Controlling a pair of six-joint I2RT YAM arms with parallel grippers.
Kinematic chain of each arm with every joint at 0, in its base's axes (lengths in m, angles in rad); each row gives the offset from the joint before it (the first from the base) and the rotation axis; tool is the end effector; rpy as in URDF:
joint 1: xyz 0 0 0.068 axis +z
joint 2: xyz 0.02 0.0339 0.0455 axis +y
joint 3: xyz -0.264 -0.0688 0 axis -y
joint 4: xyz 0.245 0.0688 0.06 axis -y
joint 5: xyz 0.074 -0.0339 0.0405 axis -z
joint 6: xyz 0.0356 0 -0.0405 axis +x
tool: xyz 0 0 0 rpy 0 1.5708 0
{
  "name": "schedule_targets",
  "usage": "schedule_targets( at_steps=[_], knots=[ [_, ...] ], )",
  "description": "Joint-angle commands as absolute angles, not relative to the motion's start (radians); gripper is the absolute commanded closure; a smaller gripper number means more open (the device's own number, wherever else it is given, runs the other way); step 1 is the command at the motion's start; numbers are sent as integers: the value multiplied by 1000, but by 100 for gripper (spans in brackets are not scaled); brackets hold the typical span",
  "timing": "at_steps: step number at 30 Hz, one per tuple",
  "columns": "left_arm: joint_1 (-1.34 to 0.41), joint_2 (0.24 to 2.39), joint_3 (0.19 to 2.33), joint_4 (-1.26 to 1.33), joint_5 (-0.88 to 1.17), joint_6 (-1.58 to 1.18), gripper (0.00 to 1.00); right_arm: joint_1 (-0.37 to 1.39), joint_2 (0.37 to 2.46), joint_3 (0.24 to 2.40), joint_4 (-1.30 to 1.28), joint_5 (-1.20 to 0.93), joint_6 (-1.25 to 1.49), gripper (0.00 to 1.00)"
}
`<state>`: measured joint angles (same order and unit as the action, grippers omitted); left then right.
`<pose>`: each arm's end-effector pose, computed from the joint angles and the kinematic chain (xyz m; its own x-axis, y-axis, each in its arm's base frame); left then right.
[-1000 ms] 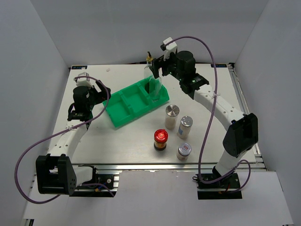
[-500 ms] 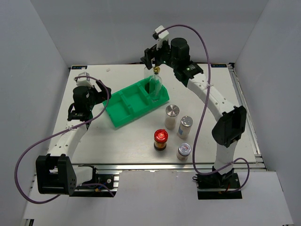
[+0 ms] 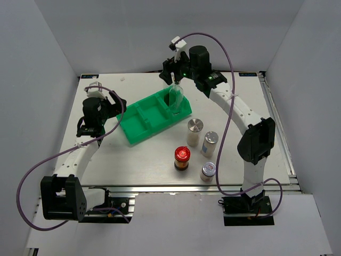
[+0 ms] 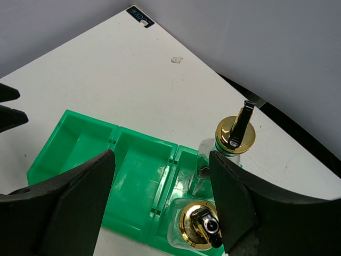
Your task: Organize the condiment bottles
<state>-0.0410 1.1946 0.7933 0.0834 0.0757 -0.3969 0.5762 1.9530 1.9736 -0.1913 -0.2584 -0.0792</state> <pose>0.2757 -0.0140 0.2843 -0.3316 -0.3722 -0.8669 -0.0168 0.9211 -0.3890 0.3883 0.2632 0.4051 -0.0836 -0.1456 -0.9858 -0.7469 0.6641 -0.0347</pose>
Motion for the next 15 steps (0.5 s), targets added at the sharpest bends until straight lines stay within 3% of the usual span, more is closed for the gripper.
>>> schedule_targets(
  at_steps=[1,7,15],
  knots=[
    [-41,1178,805,103,95,-391,2,578,1927,2019,-199,-295,-74,25],
    [-41,1186,807,104,95,-396,2,578,1891,1979,-198,-273,-87,28],
    [-40,1187,810,100,97,-397,2,578,1861,1945,-196,-273,-87,44]
  ],
)
